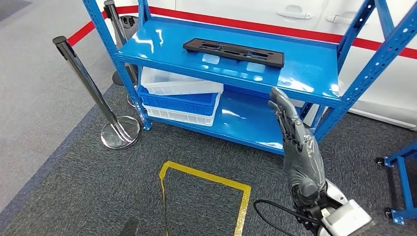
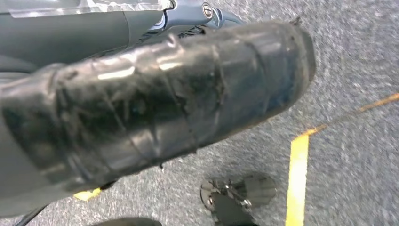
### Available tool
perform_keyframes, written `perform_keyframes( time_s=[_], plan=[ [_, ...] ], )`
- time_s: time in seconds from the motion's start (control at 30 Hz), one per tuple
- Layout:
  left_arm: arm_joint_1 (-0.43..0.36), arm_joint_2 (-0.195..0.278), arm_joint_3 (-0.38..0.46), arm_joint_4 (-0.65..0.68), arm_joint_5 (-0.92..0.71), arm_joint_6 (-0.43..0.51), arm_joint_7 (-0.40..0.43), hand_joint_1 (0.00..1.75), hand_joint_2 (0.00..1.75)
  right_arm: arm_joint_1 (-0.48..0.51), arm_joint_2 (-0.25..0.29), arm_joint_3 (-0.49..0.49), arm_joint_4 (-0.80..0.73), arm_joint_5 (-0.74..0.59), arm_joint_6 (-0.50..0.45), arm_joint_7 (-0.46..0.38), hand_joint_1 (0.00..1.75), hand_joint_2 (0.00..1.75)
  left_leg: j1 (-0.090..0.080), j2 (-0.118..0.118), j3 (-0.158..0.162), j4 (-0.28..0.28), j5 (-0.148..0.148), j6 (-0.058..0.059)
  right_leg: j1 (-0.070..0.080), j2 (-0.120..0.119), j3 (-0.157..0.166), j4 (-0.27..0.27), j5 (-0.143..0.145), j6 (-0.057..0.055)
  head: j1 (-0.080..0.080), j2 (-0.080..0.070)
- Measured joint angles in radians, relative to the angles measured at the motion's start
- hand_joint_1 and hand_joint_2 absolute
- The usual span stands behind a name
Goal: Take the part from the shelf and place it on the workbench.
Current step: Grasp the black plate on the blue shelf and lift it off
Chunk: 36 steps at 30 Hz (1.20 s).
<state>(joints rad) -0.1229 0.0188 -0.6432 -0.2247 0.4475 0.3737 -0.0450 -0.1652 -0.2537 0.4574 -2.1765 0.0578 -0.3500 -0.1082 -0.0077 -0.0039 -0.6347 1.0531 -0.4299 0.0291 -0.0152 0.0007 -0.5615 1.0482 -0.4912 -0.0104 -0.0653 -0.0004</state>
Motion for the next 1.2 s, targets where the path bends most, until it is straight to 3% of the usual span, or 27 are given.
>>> perform_keyframes(
  time_s=[0.1,0.17,0.23,0.3,0.33,0.37,0.43,0.47,0.53,0.6,0.67,0.73,0.8,0.83,0.87,0.9,0.97,1.0,1.1,1.2],
  plan=[
    [0.000,0.000,-0.005,0.000,-0.001,-0.008,0.004,0.00,0.00,0.004,0.000,0.000,0.000,-0.006,0.001,0.000,0.00,0.00,-0.005,-0.001,0.026,-0.042,-0.010,0.014,-0.002,-0.001,0.011,0.002,0.007,0.017,0.001,0.000],
    [0.001,-0.001,-0.008,0.000,-0.001,-0.010,0.006,0.00,0.00,0.004,-0.001,0.000,0.000,-0.008,0.001,-0.001,0.00,0.00,-0.001,-0.001,0.052,-0.061,-0.010,0.022,-0.004,-0.002,0.005,0.034,-0.006,0.025,0.002,0.000],
    [-0.001,-0.003,-0.011,0.000,-0.001,-0.011,0.007,0.00,0.00,0.005,-0.002,0.000,0.000,-0.009,0.001,-0.001,0.00,0.00,0.001,-0.001,0.067,-0.069,-0.013,0.030,-0.006,-0.001,-0.043,0.126,-0.054,0.031,0.003,0.000],
    [-0.001,-0.003,-0.012,0.000,-0.001,-0.012,0.008,0.00,0.00,0.009,-0.003,-0.001,0.000,-0.010,0.001,-0.001,0.00,0.00,0.001,-0.002,0.073,-0.067,-0.019,0.032,-0.007,-0.001,-0.112,0.230,-0.093,0.037,0.003,0.000],
    [0.001,-0.003,-0.013,0.000,-0.001,-0.012,0.009,0.00,0.00,0.011,-0.003,-0.001,0.000,-0.010,0.001,-0.001,0.00,0.00,0.002,-0.003,0.076,-0.065,-0.025,0.031,-0.008,-0.001,-0.133,0.250,-0.089,0.041,0.003,0.000],
    [0.003,-0.004,-0.014,0.000,-0.001,-0.013,0.009,0.00,0.00,0.012,-0.003,-0.001,0.000,-0.011,0.001,-0.002,0.00,0.00,0.004,-0.004,0.081,-0.062,-0.031,0.028,-0.010,-0.002,-0.137,0.233,-0.064,0.045,0.003,0.000],
    [0.004,-0.006,-0.016,0.000,-0.002,-0.014,0.009,0.00,0.00,0.012,-0.004,-0.001,0.000,-0.018,0.002,-0.005,0.00,0.00,0.009,-0.005,0.092,-0.052,-0.049,0.018,-0.014,-0.001,-0.104,0.122,0.021,0.051,0.004,0.000],
    [0.002,-0.006,-0.017,0.000,-0.003,-0.014,0.009,0.00,0.00,0.013,-0.004,-0.001,0.001,-0.025,0.003,-0.008,0.00,0.00,0.010,-0.006,0.095,-0.044,-0.057,0.012,-0.014,0.000,-0.087,0.066,0.042,0.051,0.004,0.000],
    [0.000,-0.006,-0.018,0.000,-0.004,-0.014,0.009,0.00,0.00,0.016,-0.004,-0.002,0.002,-0.038,0.008,-0.014,0.00,0.00,0.010,-0.008,0.093,-0.032,-0.071,-0.003,-0.009,0.000,-0.074,0.019,0.048,0.037,0.006,0.000],
    [0.000,-0.006,-0.019,0.000,-0.005,-0.015,0.008,0.00,0.00,0.020,-0.005,-0.003,0.003,-0.046,0.013,-0.018,0.00,0.00,0.008,-0.008,0.093,-0.024,-0.078,-0.015,-0.007,0.001,-0.072,0.018,0.044,0.015,0.004,0.000],
    [-0.001,-0.006,-0.019,0.000,-0.005,-0.015,0.008,0.00,0.00,0.020,-0.006,-0.003,0.004,-0.051,0.017,-0.020,0.00,0.00,0.010,-0.006,0.086,0.005,-0.090,-0.023,-0.010,0.001,-0.058,0.012,0.041,0.001,0.000,0.000],
    [-0.002,-0.006,-0.019,0.000,-0.005,-0.016,0.007,0.00,0.00,0.020,-0.006,-0.003,0.004,-0.055,0.020,-0.021,0.00,0.00,0.013,-0.003,0.036,0.096,-0.121,-0.032,-0.011,-0.001,-0.043,0.005,0.035,-0.007,-0.003,0.000],
    [-0.002,-0.007,-0.020,0.000,-0.005,-0.017,0.007,0.00,0.00,0.021,-0.006,-0.003,0.005,-0.059,0.025,-0.021,0.00,0.00,0.015,-0.002,-0.043,0.214,-0.158,-0.039,-0.009,-0.001,-0.035,0.003,0.027,-0.011,-0.004,0.000],
    [0.000,-0.008,-0.020,0.000,-0.005,-0.017,0.007,0.00,0.00,0.021,-0.007,-0.003,0.006,-0.061,0.028,-0.021,0.00,0.00,0.015,-0.002,-0.073,0.249,-0.161,-0.040,-0.007,0.000,-0.029,0.003,0.021,-0.012,-0.004,0.000],
    [0.002,-0.008,-0.020,0.000,-0.004,-0.017,0.007,0.00,0.00,0.022,-0.007,-0.003,0.007,-0.062,0.029,-0.021,0.00,0.00,0.015,-0.002,-0.087,0.248,-0.144,-0.039,-0.005,0.001,-0.020,0.003,0.014,-0.012,-0.004,0.000],
    [0.004,-0.008,-0.020,0.000,-0.004,-0.017,0.007,0.00,0.00,0.022,-0.007,-0.003,0.008,-0.064,0.030,-0.021,0.00,0.00,0.014,-0.002,-0.083,0.212,-0.108,-0.033,-0.003,0.003,-0.010,0.003,0.007,-0.011,-0.004,0.000],
    [0.003,-0.007,-0.020,0.000,-0.003,-0.017,0.007,0.00,0.00,0.022,-0.007,-0.003,0.009,-0.066,0.032,-0.021,0.00,0.00,0.007,-0.001,-0.045,0.087,-0.022,-0.014,0.000,0.003,0.014,0.001,-0.008,-0.009,-0.003,0.000],
    [0.001,-0.006,-0.020,0.000,-0.003,-0.018,0.007,0.00,0.00,0.022,-0.007,-0.003,0.010,-0.067,0.032,-0.021,0.00,0.00,0.001,0.000,-0.029,0.038,-0.007,-0.004,0.000,0.003,0.021,-0.002,-0.013,-0.006,-0.001,0.000],
    [0.002,-0.005,-0.020,0.000,-0.003,-0.019,0.008,0.00,0.00,0.021,-0.008,-0.003,0.013,-0.072,0.034,-0.021,0.00,0.00,-0.011,-0.001,-0.002,-0.024,-0.014,0.019,0.000,0.003,0.034,-0.007,-0.020,0.010,-0.003,0.000],
    [0.003,-0.006,-0.020,0.000,-0.002,-0.021,0.009,0.00,0.00,0.018,-0.009,-0.004,0.015,-0.077,0.035,-0.021,0.00,0.00,-0.001,0.000,0.044,-0.053,-0.008,0.028,0.002,0.003,0.032,0.040,-0.037,0.020,-0.001,0.000]
  ],
)
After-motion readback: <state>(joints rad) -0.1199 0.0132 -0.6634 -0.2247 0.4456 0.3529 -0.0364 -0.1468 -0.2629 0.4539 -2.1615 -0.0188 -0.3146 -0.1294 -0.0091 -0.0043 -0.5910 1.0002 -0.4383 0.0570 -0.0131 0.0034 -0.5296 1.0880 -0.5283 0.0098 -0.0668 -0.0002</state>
